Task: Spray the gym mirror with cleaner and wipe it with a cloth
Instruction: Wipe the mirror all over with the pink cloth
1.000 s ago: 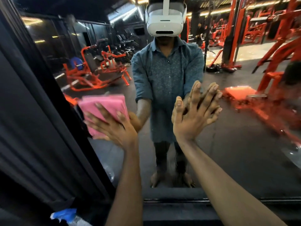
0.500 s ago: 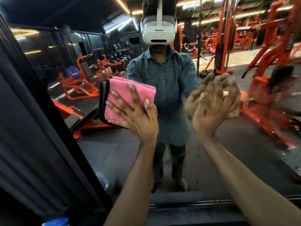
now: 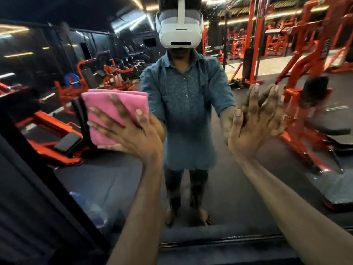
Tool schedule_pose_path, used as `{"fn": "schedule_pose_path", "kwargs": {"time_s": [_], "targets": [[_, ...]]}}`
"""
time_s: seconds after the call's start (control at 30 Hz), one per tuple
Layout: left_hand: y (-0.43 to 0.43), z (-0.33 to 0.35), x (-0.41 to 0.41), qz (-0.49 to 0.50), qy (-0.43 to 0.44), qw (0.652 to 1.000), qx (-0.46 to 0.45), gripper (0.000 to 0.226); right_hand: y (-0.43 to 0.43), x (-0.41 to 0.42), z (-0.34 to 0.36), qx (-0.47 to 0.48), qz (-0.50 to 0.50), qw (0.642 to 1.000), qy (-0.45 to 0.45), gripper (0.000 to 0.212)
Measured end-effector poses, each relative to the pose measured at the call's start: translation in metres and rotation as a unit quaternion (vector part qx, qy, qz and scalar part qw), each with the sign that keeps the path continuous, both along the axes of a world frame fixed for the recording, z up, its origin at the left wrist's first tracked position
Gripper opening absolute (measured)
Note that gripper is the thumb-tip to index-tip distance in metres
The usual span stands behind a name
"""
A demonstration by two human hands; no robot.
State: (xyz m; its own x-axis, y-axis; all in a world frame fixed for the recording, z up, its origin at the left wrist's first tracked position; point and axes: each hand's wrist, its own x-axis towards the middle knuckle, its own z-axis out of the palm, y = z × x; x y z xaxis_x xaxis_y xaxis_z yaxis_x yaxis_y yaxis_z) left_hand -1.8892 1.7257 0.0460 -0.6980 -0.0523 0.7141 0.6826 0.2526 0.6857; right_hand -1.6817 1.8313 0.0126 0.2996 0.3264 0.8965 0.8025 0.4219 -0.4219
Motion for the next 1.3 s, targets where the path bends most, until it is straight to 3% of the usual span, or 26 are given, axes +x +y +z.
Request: {"fn": "schedule_pose_path", "kwargs": {"time_s": [0.1, 0.2, 0.3, 0.37, 0.43, 0.5, 0.53, 0.6, 0.67, 0.73, 0.8, 0.9, 0.97, 1.03, 1.17, 1.23, 1.3], "targets": [[0.005, -0.054, 0.046, -0.063, 0.083, 0.989, -0.102, 0.065, -0.002, 0.003, 0.001, -0.006, 0.002, 1.0, -0.002, 0.059], [-0.003, -0.13, 0.066, -0.149, 0.198, 0.942, -0.226, 0.069, -0.002, 0.012, 0.001, -0.005, 0.01, 1.0, -0.016, 0.059], [-0.01, -0.12, 0.036, -0.145, 0.269, 0.924, -0.23, 0.068, 0.006, 0.029, 0.001, 0.005, 0.047, 0.997, -0.062, 0.059], [-0.013, -0.08, 0.011, -0.102, 0.225, 0.953, -0.176, 0.067, 0.011, 0.035, 0.0, 0.005, 0.068, 0.994, -0.082, 0.06], [-0.011, -0.038, -0.003, -0.048, 0.099, 0.991, -0.077, 0.067, 0.015, 0.036, -0.002, 0.008, 0.07, 0.994, -0.088, 0.059], [-0.004, -0.02, 0.007, -0.006, 0.009, 1.0, -0.022, 0.071, 0.017, 0.033, -0.003, 0.015, 0.07, 0.993, -0.089, 0.059], [-0.002, -0.025, 0.021, -0.004, 0.014, 0.999, -0.033, 0.073, 0.018, 0.033, -0.004, 0.015, 0.071, 0.994, -0.086, 0.058], [0.001, -0.059, 0.05, -0.071, 0.108, 0.985, -0.111, 0.075, 0.02, 0.034, -0.004, 0.014, 0.075, 0.994, -0.081, 0.057], [-0.001, -0.098, 0.058, -0.138, 0.271, 0.925, -0.225, 0.078, 0.022, 0.034, -0.004, 0.029, 0.08, 0.992, -0.088, 0.057], [-0.004, -0.095, 0.04, -0.165, 0.363, 0.881, -0.253, 0.079, 0.023, 0.035, -0.004, 0.045, 0.095, 0.991, -0.087, 0.057], [-0.009, -0.06, 0.024, -0.163, 0.328, 0.909, -0.2, 0.079, 0.022, 0.035, -0.003, 0.04, 0.108, 0.99, -0.078, 0.057], [0.0, 0.019, 0.015, -0.076, 0.143, 0.986, -0.03, 0.075, 0.022, 0.036, -0.006, 0.049, 0.085, 0.993, -0.072, 0.054], [0.01, 0.046, 0.029, -0.013, 0.078, 0.997, 0.002, 0.078, 0.024, 0.035, -0.007, 0.059, 0.078, 0.993, -0.072, 0.053], [0.016, 0.021, 0.05, -0.009, 0.15, 0.986, -0.073, 0.078, 0.026, 0.034, -0.008, 0.056, 0.088, 0.992, -0.077, 0.057], [0.011, -0.108, 0.081, -0.121, 0.319, 0.895, -0.289, 0.082, 0.028, 0.037, -0.011, 0.048, 0.111, 0.989, -0.084, 0.061], [0.01, -0.118, 0.079, -0.142, 0.331, 0.884, -0.299, 0.078, 0.028, 0.037, -0.011, 0.048, 0.119, 0.988, -0.086, 0.062], [0.011, -0.082, 0.07, -0.139, 0.307, 0.904, -0.261, 0.073, 0.027, 0.036, -0.011, 0.042, 0.11, 0.99, -0.082, 0.062]]}}
